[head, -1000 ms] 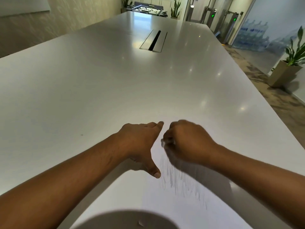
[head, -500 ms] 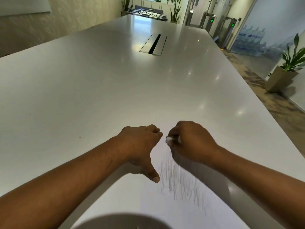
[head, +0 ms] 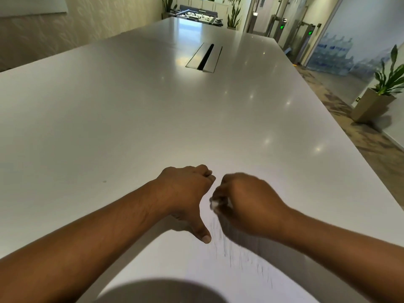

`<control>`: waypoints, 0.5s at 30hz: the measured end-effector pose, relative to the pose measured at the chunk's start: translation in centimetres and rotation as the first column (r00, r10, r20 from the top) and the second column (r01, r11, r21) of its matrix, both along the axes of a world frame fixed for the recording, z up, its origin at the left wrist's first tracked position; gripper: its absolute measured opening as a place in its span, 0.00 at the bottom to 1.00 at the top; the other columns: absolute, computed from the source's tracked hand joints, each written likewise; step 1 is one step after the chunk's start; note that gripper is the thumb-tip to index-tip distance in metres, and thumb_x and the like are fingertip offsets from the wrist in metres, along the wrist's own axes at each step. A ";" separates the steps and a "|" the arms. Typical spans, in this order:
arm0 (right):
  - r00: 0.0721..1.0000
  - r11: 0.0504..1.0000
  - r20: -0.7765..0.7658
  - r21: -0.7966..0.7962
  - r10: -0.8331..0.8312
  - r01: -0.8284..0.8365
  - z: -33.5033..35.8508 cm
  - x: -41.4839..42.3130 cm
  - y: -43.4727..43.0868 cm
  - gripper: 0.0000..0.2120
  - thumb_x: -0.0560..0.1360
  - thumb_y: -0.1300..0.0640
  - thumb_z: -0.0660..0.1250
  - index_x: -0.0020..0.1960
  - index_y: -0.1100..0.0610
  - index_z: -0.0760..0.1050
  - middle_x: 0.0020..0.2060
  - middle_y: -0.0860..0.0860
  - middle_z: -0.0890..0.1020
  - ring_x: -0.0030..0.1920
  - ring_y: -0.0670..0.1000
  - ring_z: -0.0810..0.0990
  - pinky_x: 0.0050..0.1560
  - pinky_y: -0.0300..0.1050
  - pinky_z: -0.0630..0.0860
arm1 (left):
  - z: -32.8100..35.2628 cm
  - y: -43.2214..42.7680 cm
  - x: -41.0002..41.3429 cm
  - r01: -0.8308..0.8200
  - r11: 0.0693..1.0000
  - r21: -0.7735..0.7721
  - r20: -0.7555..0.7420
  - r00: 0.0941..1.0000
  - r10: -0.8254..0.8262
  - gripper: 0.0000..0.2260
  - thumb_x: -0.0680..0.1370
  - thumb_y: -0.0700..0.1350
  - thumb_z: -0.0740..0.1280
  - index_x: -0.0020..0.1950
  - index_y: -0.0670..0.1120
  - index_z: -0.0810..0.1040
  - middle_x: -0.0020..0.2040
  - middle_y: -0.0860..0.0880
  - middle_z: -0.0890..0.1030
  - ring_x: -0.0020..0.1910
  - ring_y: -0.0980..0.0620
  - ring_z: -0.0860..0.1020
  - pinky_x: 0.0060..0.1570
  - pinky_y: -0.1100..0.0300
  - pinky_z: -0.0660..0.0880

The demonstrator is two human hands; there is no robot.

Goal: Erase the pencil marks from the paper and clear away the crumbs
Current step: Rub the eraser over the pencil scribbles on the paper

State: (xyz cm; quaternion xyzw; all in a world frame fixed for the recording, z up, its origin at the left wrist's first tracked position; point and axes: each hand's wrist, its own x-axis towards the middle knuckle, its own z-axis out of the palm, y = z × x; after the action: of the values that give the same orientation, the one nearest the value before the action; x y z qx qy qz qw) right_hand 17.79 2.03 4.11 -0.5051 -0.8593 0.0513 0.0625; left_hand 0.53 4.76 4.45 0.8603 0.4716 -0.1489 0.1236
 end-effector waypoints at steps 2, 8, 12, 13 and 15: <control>0.999 0.999 0.005 0.008 0.041 -0.041 0.1 0.1 -0.4 0.10 0.76 0.45 0.62 0.51 0.43 0.81 0.44 0.43 0.79 0.47 0.47 0.77 0.41 0.44 0.74 | 0.0 0.1 0.0 0.002 1.000 0.003 -0.003 1.000 -0.002 0.52 0.58 0.74 0.74 0.75 0.52 0.61 0.71 0.57 0.64 0.68 0.53 0.68 0.56 0.52 0.74; 0.977 0.976 0.005 0.047 -0.212 0.211 -0.1 2.3 4.5 0.09 0.76 0.46 0.65 0.48 0.45 0.83 0.44 0.44 0.81 0.47 0.51 0.80 0.40 0.42 0.70 | 0.0 0.1 0.1 0.001 1.000 -0.002 -0.023 1.000 -0.001 0.56 0.58 0.75 0.73 0.78 0.51 0.57 0.75 0.57 0.61 0.71 0.53 0.66 0.60 0.50 0.74; 0.999 0.998 0.027 0.039 0.046 -0.047 -0.1 0.9 0.4 0.10 0.77 0.46 0.62 0.51 0.43 0.82 0.45 0.44 0.79 0.48 0.49 0.77 0.41 0.45 0.75 | 0.0 0.0 0.2 -0.002 1.000 0.007 -0.023 1.000 0.002 0.55 0.58 0.74 0.74 0.77 0.51 0.59 0.73 0.57 0.63 0.70 0.53 0.67 0.58 0.52 0.74; 0.998 0.997 0.032 0.047 0.059 -0.060 -0.1 0.9 0.5 0.10 0.77 0.47 0.62 0.51 0.43 0.82 0.44 0.44 0.79 0.48 0.48 0.77 0.40 0.45 0.74 | 0.0 0.1 0.2 0.000 1.000 0.009 -0.025 1.000 0.000 0.55 0.58 0.74 0.74 0.77 0.51 0.59 0.72 0.57 0.64 0.69 0.53 0.67 0.58 0.52 0.74; 0.999 0.995 0.041 0.096 -0.024 0.020 0.0 1.8 2.6 0.10 0.77 0.46 0.62 0.51 0.44 0.82 0.45 0.44 0.80 0.49 0.49 0.77 0.40 0.44 0.73 | 0.1 0.2 0.2 0.000 1.000 0.006 -0.027 1.000 0.000 0.55 0.57 0.74 0.74 0.77 0.51 0.59 0.72 0.57 0.64 0.69 0.53 0.67 0.58 0.51 0.74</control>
State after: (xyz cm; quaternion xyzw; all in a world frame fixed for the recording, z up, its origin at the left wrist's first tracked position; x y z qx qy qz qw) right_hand 19.59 4.68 4.07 -0.5118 -0.8563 -0.0011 0.0692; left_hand 0.76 4.91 4.55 0.8586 0.4737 -0.1590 0.1145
